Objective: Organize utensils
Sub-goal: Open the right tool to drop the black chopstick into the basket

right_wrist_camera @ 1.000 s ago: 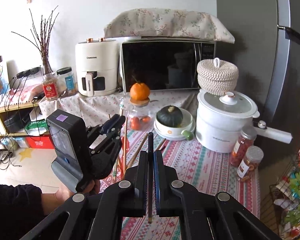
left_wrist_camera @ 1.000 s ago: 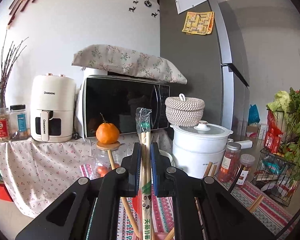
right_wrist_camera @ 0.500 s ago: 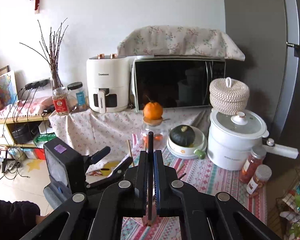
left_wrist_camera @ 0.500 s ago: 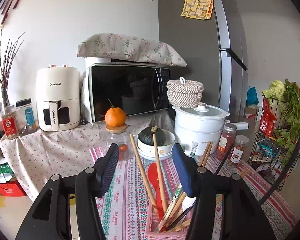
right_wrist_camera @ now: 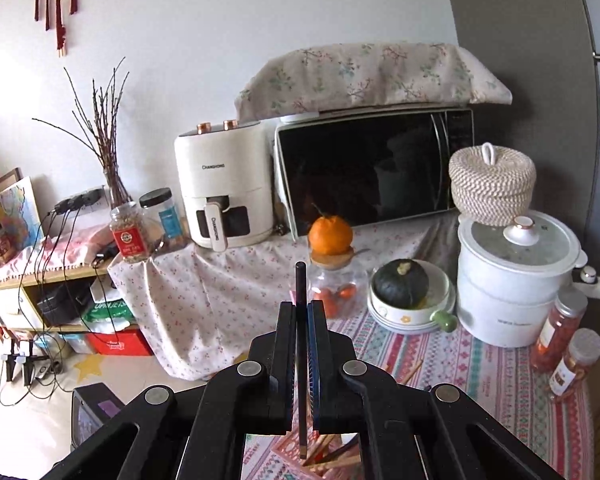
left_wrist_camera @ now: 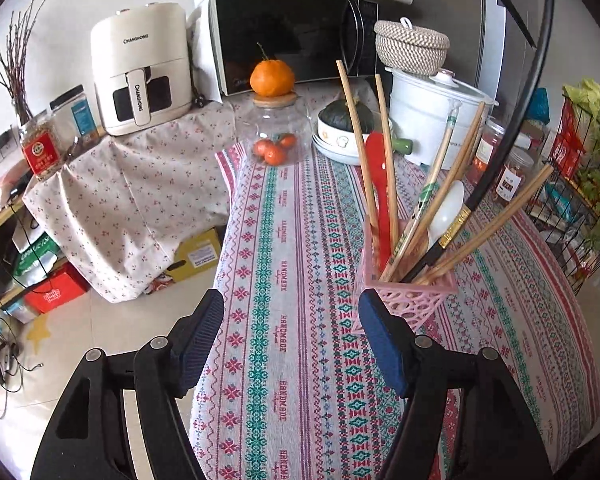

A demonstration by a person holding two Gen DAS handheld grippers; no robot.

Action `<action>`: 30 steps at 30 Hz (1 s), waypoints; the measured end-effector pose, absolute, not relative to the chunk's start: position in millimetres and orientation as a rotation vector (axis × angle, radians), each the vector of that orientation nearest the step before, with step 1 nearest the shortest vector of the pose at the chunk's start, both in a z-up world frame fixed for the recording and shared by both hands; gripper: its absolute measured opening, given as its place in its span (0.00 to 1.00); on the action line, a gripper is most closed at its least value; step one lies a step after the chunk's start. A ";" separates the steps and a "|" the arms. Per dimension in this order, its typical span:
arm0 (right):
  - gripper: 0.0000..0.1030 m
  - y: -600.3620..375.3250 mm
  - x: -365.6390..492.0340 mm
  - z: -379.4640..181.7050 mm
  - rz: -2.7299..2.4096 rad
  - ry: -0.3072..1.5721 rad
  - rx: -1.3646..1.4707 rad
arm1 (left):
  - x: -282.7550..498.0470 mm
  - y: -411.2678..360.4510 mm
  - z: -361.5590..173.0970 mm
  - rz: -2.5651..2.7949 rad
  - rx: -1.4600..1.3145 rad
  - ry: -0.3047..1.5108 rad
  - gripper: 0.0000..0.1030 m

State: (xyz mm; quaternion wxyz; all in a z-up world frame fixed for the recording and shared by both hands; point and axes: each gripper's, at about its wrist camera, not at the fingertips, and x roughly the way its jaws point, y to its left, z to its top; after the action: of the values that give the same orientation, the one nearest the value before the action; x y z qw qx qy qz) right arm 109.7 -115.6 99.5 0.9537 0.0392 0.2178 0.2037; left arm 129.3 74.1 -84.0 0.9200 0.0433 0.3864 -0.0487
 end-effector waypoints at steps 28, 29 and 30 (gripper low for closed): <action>0.42 -138.6 121.0 52.9 0.303 0.553 0.095 | 125.5 61.6 -72.9 -0.150 0.087 0.803 0.70; 0.44 -142.3 115.2 53.8 0.279 0.555 0.075 | 124.4 60.3 -71.6 -0.150 0.087 0.803 0.70; 0.47 -146.9 109.3 53.7 0.248 0.559 0.057 | 122.8 58.5 -70.0 -0.152 0.088 0.802 0.70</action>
State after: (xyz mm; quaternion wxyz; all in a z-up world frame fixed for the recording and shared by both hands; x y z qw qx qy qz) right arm 109.3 -146.9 53.7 0.9532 0.0280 0.2754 0.1220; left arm 122.8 58.5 -70.0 0.9169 0.0430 0.3898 -0.0738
